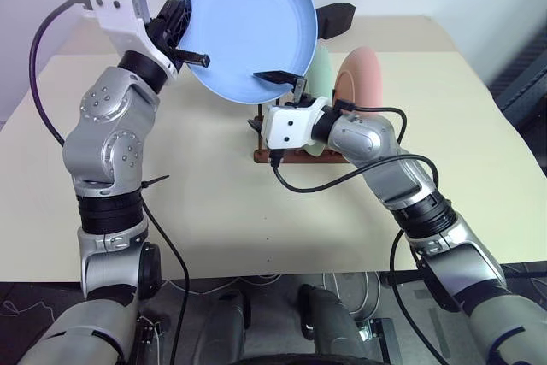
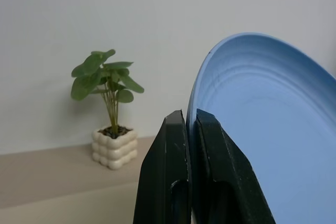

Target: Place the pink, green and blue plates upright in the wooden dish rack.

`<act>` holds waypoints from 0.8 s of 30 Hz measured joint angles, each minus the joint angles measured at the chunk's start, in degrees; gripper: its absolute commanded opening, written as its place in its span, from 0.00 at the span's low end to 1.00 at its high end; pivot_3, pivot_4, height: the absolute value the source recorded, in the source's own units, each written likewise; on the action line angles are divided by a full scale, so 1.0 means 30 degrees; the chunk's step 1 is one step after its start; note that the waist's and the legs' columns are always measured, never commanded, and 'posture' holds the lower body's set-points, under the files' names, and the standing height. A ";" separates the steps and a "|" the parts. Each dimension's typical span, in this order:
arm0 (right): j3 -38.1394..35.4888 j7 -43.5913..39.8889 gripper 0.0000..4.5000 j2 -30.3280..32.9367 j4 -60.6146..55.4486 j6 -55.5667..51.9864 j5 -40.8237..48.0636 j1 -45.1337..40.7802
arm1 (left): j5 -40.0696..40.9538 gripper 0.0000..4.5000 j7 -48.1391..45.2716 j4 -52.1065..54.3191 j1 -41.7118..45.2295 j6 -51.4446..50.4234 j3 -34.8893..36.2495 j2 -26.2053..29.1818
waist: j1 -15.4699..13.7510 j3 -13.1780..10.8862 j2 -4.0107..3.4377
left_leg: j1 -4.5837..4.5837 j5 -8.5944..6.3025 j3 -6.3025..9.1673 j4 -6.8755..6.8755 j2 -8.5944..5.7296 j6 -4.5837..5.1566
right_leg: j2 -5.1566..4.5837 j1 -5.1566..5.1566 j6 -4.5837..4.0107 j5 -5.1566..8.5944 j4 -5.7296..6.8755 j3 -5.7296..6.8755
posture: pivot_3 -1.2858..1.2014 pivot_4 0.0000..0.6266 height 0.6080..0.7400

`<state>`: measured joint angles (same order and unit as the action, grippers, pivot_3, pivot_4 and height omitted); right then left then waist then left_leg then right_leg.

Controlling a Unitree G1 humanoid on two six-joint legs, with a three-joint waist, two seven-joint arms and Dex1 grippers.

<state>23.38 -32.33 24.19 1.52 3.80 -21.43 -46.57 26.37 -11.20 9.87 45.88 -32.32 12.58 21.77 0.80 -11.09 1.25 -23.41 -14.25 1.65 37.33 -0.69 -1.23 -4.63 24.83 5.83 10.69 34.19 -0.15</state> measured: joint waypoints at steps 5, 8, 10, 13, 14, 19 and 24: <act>-0.0003 0.0170 0.11 -0.0047 0.0171 0.0664 -0.0406 -0.0134 | 0.0180 0.00 0.0041 0.0111 0.0000 -0.0347 0.0058 0.0057 | 0.0002 -0.0001 -0.0001 | 0.0002 0.0003 0.0004 0.0000 0.0000 -0.0006 | 0.0003 0.0000 0.0000 0.0000 0.0006 0.0001 | 0.52 0.24 0.97; 0.0001 0.0172 0.01 -0.0055 0.0236 0.1114 -0.0735 -0.0235 | 0.0582 0.00 0.0092 0.0117 0.0016 -0.0422 0.0410 -0.0024 | 0.0004 -0.0001 -0.0002 | 0.0001 0.0004 0.0007 -0.0001 0.0000 -0.0007 | 0.0004 0.0001 -0.0001 0.0000 0.0006 0.0000 | 0.52 0.24 0.97; -0.0009 0.0189 0.01 -0.0077 0.0239 0.1179 -0.0857 -0.0236 | 0.0834 0.00 0.0138 0.0116 0.0015 -0.0460 0.0591 -0.0169 | -0.0002 -0.0001 -0.0002 | 0.0001 0.0005 0.0008 0.0000 0.0000 -0.0008 | 0.0004 0.0000 -0.0001 0.0000 0.0008 0.0001 | 0.52 0.24 0.97; 0.0015 0.0168 0.00 -0.0112 0.0239 0.1507 -0.0982 -0.0233 | 0.1306 0.23 0.0286 0.0111 0.0080 -0.0679 0.0850 -0.0294 | -0.0004 -0.0001 -0.0001 | 0.0001 0.0006 0.0009 0.0001 0.0000 -0.0011 | 0.0004 0.0000 -0.0001 -0.0001 0.0007 0.0000 | 0.52 0.24 0.97; 0.0015 0.0171 0.00 -0.0150 0.0248 0.1510 -0.1057 -0.0233 | 0.1465 0.34 0.0368 0.0112 0.0165 -0.0682 0.0950 -0.0376 | -0.0009 -0.0001 -0.0001 | 0.0001 0.0008 0.0009 0.0001 0.0000 -0.0013 | 0.0003 0.0000 -0.0001 -0.0001 0.0007 0.0001 | 0.52 0.24 0.97; 0.0011 0.0416 0.00 -0.0127 0.0297 0.1940 -0.1593 -0.0232 | 0.2104 0.91 0.0504 0.0111 0.0354 -0.0583 0.1582 -0.0614 | -0.0002 -0.0001 -0.0001 | 0.0002 0.0011 0.0012 -0.0001 0.0000 -0.0019 | 0.0006 0.0000 -0.0001 -0.0001 0.0010 0.0001 | 0.52 0.24 0.97; -0.0039 0.0690 0.00 -0.0199 0.0284 0.2684 -0.1579 -0.0233 | 0.2251 0.99 0.1759 -0.0931 0.1047 0.0805 0.2991 -0.0881 | 0.0016 -0.0001 -0.0001 | 0.0006 0.0014 0.0013 -0.0002 0.0000 -0.0023 | 0.0010 0.0000 -0.0002 -0.0002 0.0012 0.0001 | 0.52 0.24 0.97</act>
<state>23.27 -30.26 23.59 2.37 11.85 -26.17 -47.27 33.12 -5.93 7.08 49.02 -29.90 21.56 19.13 0.85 -11.09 1.25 -23.39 -14.21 1.69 37.33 -0.69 -1.30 -4.60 24.83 5.82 10.68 34.23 -0.14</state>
